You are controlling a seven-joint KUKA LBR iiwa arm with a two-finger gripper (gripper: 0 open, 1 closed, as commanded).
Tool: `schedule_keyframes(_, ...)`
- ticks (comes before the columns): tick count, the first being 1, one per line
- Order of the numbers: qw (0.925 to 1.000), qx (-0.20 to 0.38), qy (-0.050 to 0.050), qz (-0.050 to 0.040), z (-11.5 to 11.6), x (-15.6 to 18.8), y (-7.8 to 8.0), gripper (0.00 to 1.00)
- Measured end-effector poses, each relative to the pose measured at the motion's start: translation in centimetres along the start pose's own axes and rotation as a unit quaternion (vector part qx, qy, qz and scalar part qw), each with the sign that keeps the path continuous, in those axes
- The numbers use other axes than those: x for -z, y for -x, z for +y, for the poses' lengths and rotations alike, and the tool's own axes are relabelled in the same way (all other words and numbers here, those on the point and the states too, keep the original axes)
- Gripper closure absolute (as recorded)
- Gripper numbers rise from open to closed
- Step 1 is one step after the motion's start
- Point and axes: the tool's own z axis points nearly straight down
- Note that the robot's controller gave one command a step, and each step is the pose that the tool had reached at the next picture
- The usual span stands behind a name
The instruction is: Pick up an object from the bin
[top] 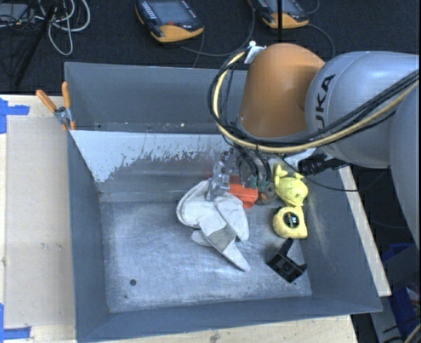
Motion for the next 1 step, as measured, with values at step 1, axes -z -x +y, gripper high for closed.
schedule_keyframes(1,1.0,0.003,0.0,0.0,-1.07,7.35,-1.66,1.0)
